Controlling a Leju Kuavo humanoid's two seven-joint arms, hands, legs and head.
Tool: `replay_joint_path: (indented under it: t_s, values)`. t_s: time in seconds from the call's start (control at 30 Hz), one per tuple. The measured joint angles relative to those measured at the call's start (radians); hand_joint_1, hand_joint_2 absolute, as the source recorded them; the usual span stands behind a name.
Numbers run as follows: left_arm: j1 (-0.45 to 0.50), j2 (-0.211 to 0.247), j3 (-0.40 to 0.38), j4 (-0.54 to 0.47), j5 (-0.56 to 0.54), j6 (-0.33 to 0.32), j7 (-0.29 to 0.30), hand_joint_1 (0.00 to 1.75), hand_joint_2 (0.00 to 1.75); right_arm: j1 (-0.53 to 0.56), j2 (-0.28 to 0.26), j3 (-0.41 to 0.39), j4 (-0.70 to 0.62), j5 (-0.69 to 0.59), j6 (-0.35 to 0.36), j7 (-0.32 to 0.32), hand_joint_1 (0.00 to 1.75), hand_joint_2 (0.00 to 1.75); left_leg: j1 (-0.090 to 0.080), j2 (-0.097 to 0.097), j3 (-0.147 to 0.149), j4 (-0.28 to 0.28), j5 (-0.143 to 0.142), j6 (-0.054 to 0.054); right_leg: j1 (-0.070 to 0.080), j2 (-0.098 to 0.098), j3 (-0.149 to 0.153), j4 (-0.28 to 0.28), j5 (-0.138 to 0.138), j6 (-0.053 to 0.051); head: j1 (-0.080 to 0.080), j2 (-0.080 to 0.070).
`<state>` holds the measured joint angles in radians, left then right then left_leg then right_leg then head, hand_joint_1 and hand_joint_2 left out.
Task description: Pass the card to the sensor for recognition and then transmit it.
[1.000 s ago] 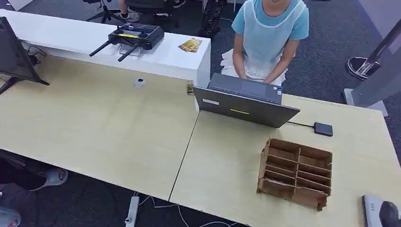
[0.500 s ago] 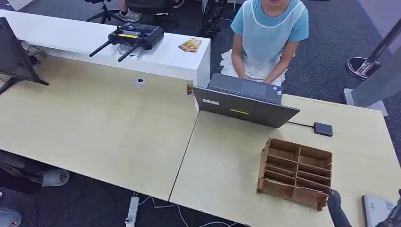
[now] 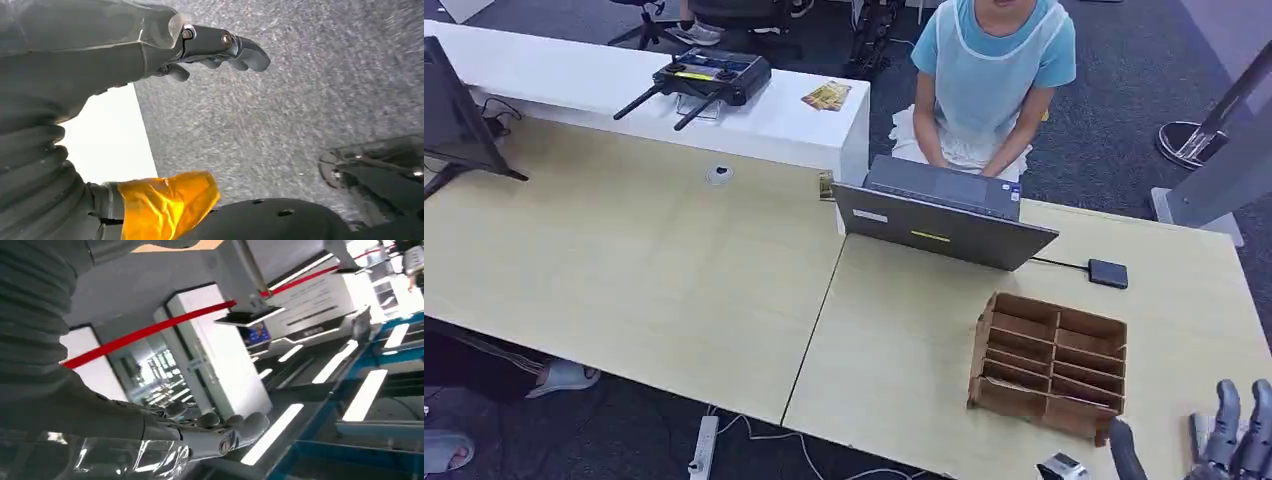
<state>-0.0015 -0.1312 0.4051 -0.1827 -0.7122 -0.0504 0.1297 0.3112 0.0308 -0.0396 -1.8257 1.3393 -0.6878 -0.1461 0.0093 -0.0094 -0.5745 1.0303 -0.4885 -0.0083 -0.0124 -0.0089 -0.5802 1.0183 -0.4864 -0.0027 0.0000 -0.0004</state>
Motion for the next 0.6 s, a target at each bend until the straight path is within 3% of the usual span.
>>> replay_joint_path:
  t_s: [0.13,0.23,0.5,0.6]
  values:
    - [0.000,-0.014,0.000,0.000,-0.022,-0.001,0.010,0.00,1.75,0.017,0.015,-0.034,-0.002,0.064,0.000,0.013,0.00,1.75,0.000,0.000,0.000,0.000,0.000,0.000,0.000,0.000,0.000,0.000,0.000,0.000,0.000,0.000]
    - [-0.001,-0.018,-0.004,0.000,-0.053,-0.012,0.016,0.00,1.75,0.042,-0.006,-0.015,-0.016,0.128,0.000,0.042,0.00,1.75,0.000,0.000,0.000,0.000,0.000,0.000,0.000,0.000,0.000,0.000,0.000,0.000,0.000,0.000]
    - [0.000,-0.017,0.001,-0.002,-0.081,-0.038,0.021,0.00,1.75,0.086,-0.143,0.105,-0.074,0.177,0.003,0.212,0.00,1.75,0.000,0.000,0.000,0.000,0.000,0.000,0.000,0.000,0.000,0.000,0.000,0.000,0.000,0.000]
    - [-0.001,-0.016,0.001,-0.002,-0.108,-0.037,0.016,0.00,1.75,0.078,-0.219,0.169,-0.069,0.108,0.075,0.258,0.00,1.75,0.000,0.000,0.000,0.000,0.000,0.000,0.000,0.000,0.001,0.000,0.000,0.000,0.000,0.000]
